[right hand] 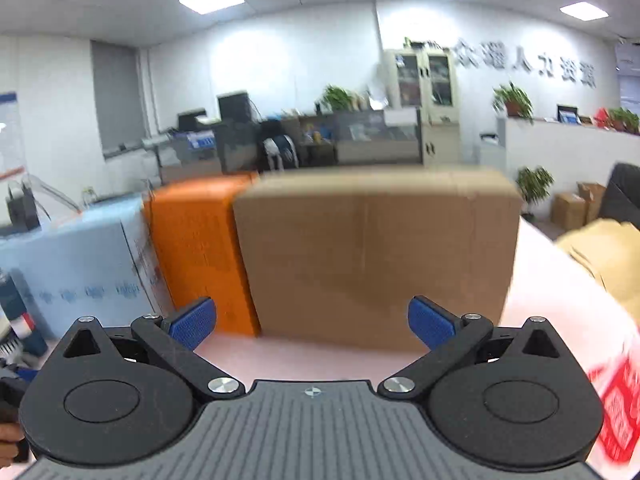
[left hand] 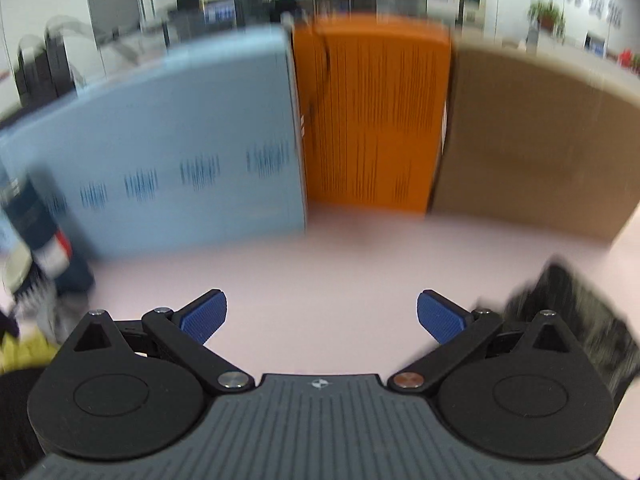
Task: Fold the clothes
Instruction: 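Move both grippers toward the crumpled black lace top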
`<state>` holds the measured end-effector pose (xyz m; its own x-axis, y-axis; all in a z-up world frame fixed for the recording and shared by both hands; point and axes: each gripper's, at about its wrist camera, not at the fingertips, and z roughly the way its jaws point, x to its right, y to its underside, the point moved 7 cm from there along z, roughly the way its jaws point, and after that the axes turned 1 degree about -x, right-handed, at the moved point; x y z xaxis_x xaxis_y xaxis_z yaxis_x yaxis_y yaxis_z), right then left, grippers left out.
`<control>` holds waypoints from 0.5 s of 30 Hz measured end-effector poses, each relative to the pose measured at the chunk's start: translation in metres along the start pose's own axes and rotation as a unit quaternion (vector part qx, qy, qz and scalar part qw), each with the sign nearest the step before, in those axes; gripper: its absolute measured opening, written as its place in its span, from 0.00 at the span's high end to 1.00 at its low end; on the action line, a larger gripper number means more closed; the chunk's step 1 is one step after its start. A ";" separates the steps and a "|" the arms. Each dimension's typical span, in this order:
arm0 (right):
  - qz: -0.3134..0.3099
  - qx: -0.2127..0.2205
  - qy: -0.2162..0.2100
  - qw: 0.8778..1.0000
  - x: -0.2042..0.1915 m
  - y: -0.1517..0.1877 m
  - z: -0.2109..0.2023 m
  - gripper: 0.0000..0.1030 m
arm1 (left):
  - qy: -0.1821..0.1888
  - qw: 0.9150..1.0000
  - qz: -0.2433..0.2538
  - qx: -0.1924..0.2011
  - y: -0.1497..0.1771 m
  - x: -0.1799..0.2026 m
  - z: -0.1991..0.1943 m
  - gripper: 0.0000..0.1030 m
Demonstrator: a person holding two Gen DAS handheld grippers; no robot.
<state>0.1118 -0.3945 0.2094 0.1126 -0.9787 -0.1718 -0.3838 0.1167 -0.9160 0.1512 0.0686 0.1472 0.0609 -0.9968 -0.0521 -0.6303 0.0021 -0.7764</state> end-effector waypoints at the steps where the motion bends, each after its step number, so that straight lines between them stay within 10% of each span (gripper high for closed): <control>1: 0.015 0.001 -0.015 1.000 0.002 -0.022 -0.001 0.00 | 0.005 1.000 -0.007 0.024 -0.021 -0.002 -0.010 0.00; 6: 0.082 0.067 -0.069 0.992 0.014 -0.108 -0.031 0.00 | 0.050 0.990 -0.049 0.121 -0.082 -0.010 -0.050 0.00; 9: 0.081 0.134 -0.102 0.982 0.021 -0.106 -0.043 0.00 | 0.111 0.991 -0.021 0.070 -0.050 0.006 -0.027 0.00; 15: -0.057 -0.112 -0.090 0.988 0.005 0.096 0.049 0.00 | 0.063 0.996 0.014 -0.060 0.076 0.025 0.054 0.00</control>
<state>0.1205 -0.3797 0.1032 0.3207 -0.9347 -0.1530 -0.5508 -0.0526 -0.8330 0.1462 0.0479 0.0527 -0.0500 -0.9987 0.0124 -0.7194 0.0274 -0.6941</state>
